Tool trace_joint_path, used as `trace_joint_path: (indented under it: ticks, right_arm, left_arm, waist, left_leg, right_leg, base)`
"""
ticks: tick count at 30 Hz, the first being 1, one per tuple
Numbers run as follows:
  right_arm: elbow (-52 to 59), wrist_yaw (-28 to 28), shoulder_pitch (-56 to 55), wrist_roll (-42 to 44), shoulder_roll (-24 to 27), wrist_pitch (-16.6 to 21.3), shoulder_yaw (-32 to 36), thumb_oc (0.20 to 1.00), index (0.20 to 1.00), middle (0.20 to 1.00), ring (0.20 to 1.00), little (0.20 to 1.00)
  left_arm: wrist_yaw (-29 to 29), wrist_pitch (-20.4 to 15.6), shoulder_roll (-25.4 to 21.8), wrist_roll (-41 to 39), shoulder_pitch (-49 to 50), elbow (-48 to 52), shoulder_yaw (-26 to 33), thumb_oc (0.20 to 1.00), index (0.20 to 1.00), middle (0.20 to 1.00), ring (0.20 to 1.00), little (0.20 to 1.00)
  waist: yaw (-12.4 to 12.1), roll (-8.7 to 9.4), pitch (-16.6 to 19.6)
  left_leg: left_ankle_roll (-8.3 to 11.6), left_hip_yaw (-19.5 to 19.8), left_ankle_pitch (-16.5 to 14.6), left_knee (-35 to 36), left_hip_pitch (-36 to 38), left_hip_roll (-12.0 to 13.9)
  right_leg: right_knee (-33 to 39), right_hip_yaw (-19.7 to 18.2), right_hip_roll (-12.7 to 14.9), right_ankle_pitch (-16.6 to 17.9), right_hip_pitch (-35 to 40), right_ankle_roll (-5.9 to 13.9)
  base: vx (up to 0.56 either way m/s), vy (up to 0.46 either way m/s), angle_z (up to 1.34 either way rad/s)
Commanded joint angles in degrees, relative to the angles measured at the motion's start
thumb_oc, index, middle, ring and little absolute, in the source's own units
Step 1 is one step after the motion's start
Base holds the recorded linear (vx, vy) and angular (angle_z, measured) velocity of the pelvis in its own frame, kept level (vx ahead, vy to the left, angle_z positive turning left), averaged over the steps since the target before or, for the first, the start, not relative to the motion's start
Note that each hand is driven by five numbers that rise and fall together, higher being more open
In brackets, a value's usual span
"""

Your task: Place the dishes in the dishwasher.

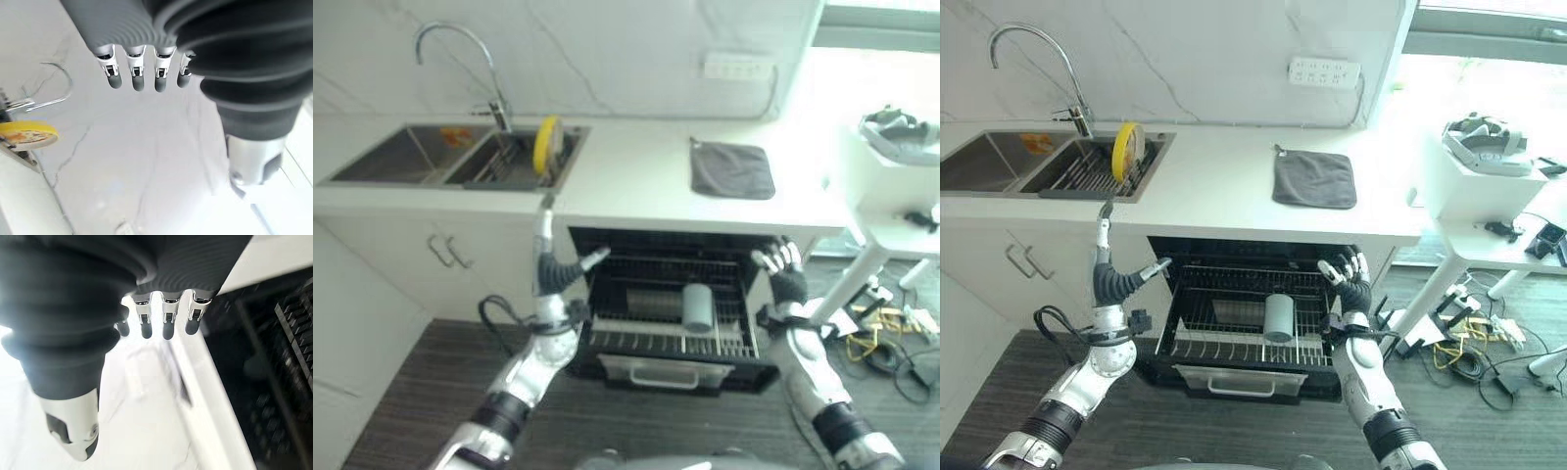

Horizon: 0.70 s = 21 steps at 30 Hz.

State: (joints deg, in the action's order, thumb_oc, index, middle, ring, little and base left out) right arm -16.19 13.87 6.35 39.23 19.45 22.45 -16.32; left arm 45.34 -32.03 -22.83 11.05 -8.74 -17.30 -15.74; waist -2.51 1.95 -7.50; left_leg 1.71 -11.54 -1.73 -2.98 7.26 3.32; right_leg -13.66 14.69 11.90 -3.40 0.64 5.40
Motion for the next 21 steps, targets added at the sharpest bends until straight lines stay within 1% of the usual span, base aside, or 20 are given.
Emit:
trace_joint_path:
  ticks: [1, 2, 3, 4, 5, 6, 7, 8, 9, 10, 11, 12, 14, 15, 16, 17, 18, 19, 20, 21]
  right_arm:
    - [6.1, -3.6, 1.8, -8.4, 0.3, 4.8, 4.3, 1.0, 1.0, 1.0, 1.0, 1.0]
    - [6.9, -4.2, 1.5, -8.5, 0.7, 4.8, 4.4, 1.0, 1.0, 1.0, 1.0, 1.0]
    - [9.1, -6.5, 1.5, -7.9, 1.9, 4.2, 4.8, 1.0, 1.0, 1.0, 1.0, 1.0]
    - [11.2, -7.6, 0.9, -6.5, 3.1, 3.9, 5.5, 1.0, 1.0, 1.0, 1.0, 1.0]
    - [11.9, -8.0, 0.6, -6.4, 3.4, 4.0, 5.9, 1.0, 1.0, 1.0, 1.0, 1.0]
    - [12.9, -8.7, 0.4, -6.7, 3.6, 4.3, 6.3, 1.0, 1.0, 1.0, 1.0, 1.0]
    - [13.4, -9.1, 0.6, -7.5, 3.8, 4.5, 6.3, 1.0, 1.0, 1.0, 1.0, 1.0]
    - [16.6, -6.0, 0.5, -15.1, 6.5, 3.5, 6.7, 1.0, 1.0, 1.0, 1.0, 1.0]
    - [16.5, -5.7, 0.6, -15.2, 6.8, 3.5, 6.6, 1.0, 1.0, 1.0, 1.0, 1.0]
    - [15.5, -4.5, 1.3, -14.3, 7.6, 3.5, 6.3, 1.0, 1.0, 1.0, 1.0, 1.0]
    - [14.6, -4.0, 2.2, -13.7, 7.6, 4.1, 6.5, 1.0, 1.0, 1.0, 1.0, 1.0]
    - [14.6, -4.0, 2.6, -13.8, 7.6, 4.1, 6.6, 1.0, 1.0, 1.0, 1.0, 1.0]
    - [15.5, -3.7, 3.5, -15.2, 8.0, 3.7, 6.5, 1.0, 1.0, 1.0, 1.0, 1.0]
    - [15.8, -3.4, 3.8, -15.9, 8.4, 3.4, 6.3, 1.0, 1.0, 1.0, 1.0, 1.0]
    - [16.9, -2.4, 4.1, -16.0, 9.6, 2.3, 6.2, 1.0, 1.0, 1.0, 1.0, 1.0]
    - [17.7, -1.7, 3.8, -15.0, 10.6, 2.0, 6.7, 1.0, 1.0, 1.0, 1.0, 1.0]
    - [18.4, -0.2, 3.5, -14.8, 11.1, 2.3, 7.3, 1.0, 1.0, 1.0, 1.0, 1.0]
    - [18.7, 0.7, 2.1, -14.8, 11.0, 2.8, 8.9, 1.0, 1.0, 1.0, 1.0, 1.0]
    - [19.1, 0.9, 1.0, -13.8, 10.9, 3.1, 10.4, 1.0, 1.0, 1.0, 1.0, 1.0]
    - [18.7, 1.6, 0.4, -13.2, 9.9, 4.2, 12.0, 1.0, 1.0, 1.0, 1.0, 1.0]
  left_arm:
    - [-4.9, -1.2, -1.8, -7.6, -0.5, 7.7, 3.4, 1.0, 1.0, 1.0, 1.0, 1.0]
    - [-5.1, -0.9, -1.9, -7.7, -0.1, 8.4, 4.0, 1.0, 1.0, 1.0, 1.0, 1.0]
    - [-5.2, -0.5, -2.5, -6.8, 1.5, 10.3, 6.4, 1.0, 1.0, 1.0, 1.0, 1.0]
    - [-5.9, 0.5, -3.0, -7.2, 2.5, 12.3, 8.4, 1.0, 1.0, 1.0, 1.0, 1.0]
    - [-6.5, 0.4, -2.9, -8.3, 3.1, 13.0, 9.2, 1.0, 1.0, 1.0, 1.0, 1.0]
    - [-8.7, 0.2, -2.6, -11.6, 4.4, 14.9, 11.1, 1.0, 1.0, 1.0, 1.0, 1.0]
    - [-9.8, 0.0, -2.4, -13.2, 4.8, 15.8, 12.0, 1.0, 1.0, 1.0, 1.0, 1.0]
    - [-11.0, -1.0, -1.5, -17.3, 5.4, 17.2, 12.9, 1.0, 1.0, 1.0, 1.0, 1.0]
    - [-11.3, -1.2, -1.4, -17.8, 5.4, 17.1, 12.9, 1.0, 1.0, 1.0, 1.0, 1.0]
    - [-13.2, -2.5, -0.9, -19.9, 5.4, 16.8, 13.0, 1.0, 1.0, 1.0, 1.0, 1.0]
    - [-13.5, -3.1, -0.8, -19.1, 5.4, 17.2, 13.4, 1.0, 1.0, 1.0, 1.0, 1.0]
    - [-13.0, -3.0, -0.9, -19.0, 5.0, 17.6, 13.3, 1.0, 1.0, 1.0, 1.0, 1.0]
    - [-11.7, -1.4, -0.8, -20.6, 3.8, 18.8, 13.1, 1.0, 1.0, 1.0, 1.0, 1.0]
    - [-11.4, -0.8, -0.8, -20.8, 3.5, 19.0, 13.3, 1.0, 1.0, 1.0, 1.0, 1.0]
    - [-11.8, -0.1, -0.7, -21.3, 2.6, 18.8, 13.5, 1.0, 1.0, 1.0, 1.0, 1.0]
    - [-12.8, 0.2, -0.6, -22.4, 2.1, 18.6, 13.7, 1.0, 1.0, 1.0, 1.0, 1.0]
    - [-14.0, 1.1, -0.8, -24.0, 1.6, 18.4, 13.6, 1.0, 1.0, 1.0, 1.0, 1.0]
    - [-17.7, 1.6, -1.0, -25.9, 0.5, 17.5, 13.0, 1.0, 1.0, 1.0, 1.0, 1.0]
    - [-20.7, 1.5, -1.5, -26.6, -0.6, 16.8, 12.3, 1.0, 1.0, 1.0, 1.0, 1.0]
    - [-25.0, 1.8, -1.7, -27.0, -0.2, 18.5, 11.9, 1.0, 1.0, 1.0, 1.0, 1.0]
  waist:
    - [-0.6, 1.93, -2.5]
    - [-0.8, 2.02, -2.5]
    - [-1.2, 2.03, -2.5]
    - [-1.2, 2.14, -2.3]
    - [-1.4, 2.18, -2.3]
    - [-1.8, 2.04, -2.2]
    - [-1.6, 1.71, -2.3]
    - [-0.1, 1.34, -3.1]
    - [-0.2, 1.32, -3.3]
    - [-0.3, 1.07, -3.9]
    - [-0.3, 0.55, -3.7]
    - [-0.1, 0.15, -3.3]
    - [0.2, -0.68, -2.7]
    - [0.2, -0.89, -2.6]
    - [0.6, -1.33, -2.3]
    - [1.0, -1.61, -2.1]
    - [1.6, -2.06, -1.7]
    - [2.6, -2.3, -1.3]
    - [3.0, -2.18, -1.2]
    - [2.7, -1.8, -1.4]
  left_leg:
    - [-3.01, 3.1, -0.6, 0.3, -0.8, 0.0]
    - [-3.11, 2.8, -0.6, 0.5, -0.7, 0.0]
    - [-3.15, 1.8, -0.3, 1.9, -0.2, -0.2]
    - [-3.46, 2.2, -0.3, 2.4, -0.5, -1.4]
    - [-3.52, 2.3, -0.5, 2.5, -0.5, -2.0]
    - [-3.53, 1.8, -0.4, 1.9, -1.3, -2.8]
    - [-3.57, 1.7, -0.9, 0.6, -1.7, -3.3]
    - [-3.15, -0.6, -4.3, -11.5, -5.2, -3.7]
    - [-2.83, -0.2, -4.1, -13.1, -6.0, -3.4]
    - [-1.63, 2.1, -2.2, -16.7, -8.1, -2.4]
    - [-0.88, 4.3, -0.1, -14.3, -8.1, -0.5]
    - [-0.07, 5.2, 1.7, -11.3, -7.6, 1.3]
    - [2.15, 8.7, 6.7, -4.3, -6.7, 5.5]
    - [2.86, 10.3, 8.0, -2.6, -6.5, 6.8]
    - [3.48, 12.5, 8.4, -0.7, -5.9, 8.2]
    - [3.54, 12.2, 6.8, 0.2, -5.2, 8.2]
    - [3.59, 10.1, 5.6, 2.2, -4.1, 8.3]
    - [3.67, 8.3, 4.9, 2.0, -3.4, 7.9]
    - [3.25, 8.3, 4.0, 1.3, -3.4, 6.9]
    - [2.01, 9.7, 2.0, 0.5, -3.5, 4.6]
  right_leg:
    - [2.4, -1.7, 3.1, 10.0, 3.5, 3.36]
    - [1.7, -1.1, 2.7, 10.0, 3.3, 3.44]
    - [-0.8, 0.5, 0.0, 8.9, 2.4, 3.46]
    - [-1.3, 0.8, -4.1, 6.2, 2.0, 1.96]
    - [-1.3, 1.2, -4.9, 5.5, 2.1, 1.6]
    - [0.6, 2.7, -5.0, 5.1, 2.4, 0.83]
    - [1.9, 2.2, -5.4, 4.0, 2.7, -0.03]
    - [2.7, 0.4, -5.8, -0.2, 2.7, -3.26]
    - [2.8, 0.2, -5.8, -0.2, 2.9, -3.46]
    - [3.2, -1.1, -6.1, -0.3, 3.6, -4.09]
    - [3.6, -2.3, -6.0, 0.1, 3.6, -3.99]
    - [3.8, -2.7, -5.9, 0.2, 3.6, -3.65]
    - [4.7, -4.6, -5.0, 0.3, 4.1, -3.04]
    - [5.0, -5.5, -4.4, 0.2, 4.4, -2.77]
    - [5.2, -7.0, -3.2, 0.0, 4.4, -2.13]
    - [5.2, -7.2, -2.1, -0.1, 4.4, -1.51]
    - [5.1, -6.8, -0.8, -0.1, 4.0, -0.54]
    - [5.1, -6.2, 1.2, 0.8, 3.9, 0.78]
    - [5.9, -6.3, 2.2, 2.0, 4.2, 1.61]
    - [6.9, -7.1, 3.4, 3.8, 4.1, 2.64]
  base:
    - [-0.08, 0.006, 0.04]
    - [-0.12, 0.011, -0.01]
    - [-0.12, 0.028, -0.07]
    - [-0.11, 0.036, -0.65]
    - [-0.07, 0.027, -0.67]
    - [-0.05, -0.001, -0.78]
    - [-0.08, 0.0, -0.4]
    - [-0.05, 0.001, -0.15]
    - [-0.03, 0.078, 0.37]
    - [0.01, 0.239, 0.58]
    - [0.02, 0.357, 0.21]
    - [0.04, 0.434, -0.26]
    - [0.07, 0.47, -0.39]
    - [0.08, 0.609, -0.27]
    - [0.05, 0.582, -0.28]
    - [0.04, 0.65, -0.48]
    - [0.03, 0.591, -0.55]
    - [0.04, 0.568, -0.45]
    - [0.05, 0.562, -0.01]
    - [0.03, 0.516, 0.17]
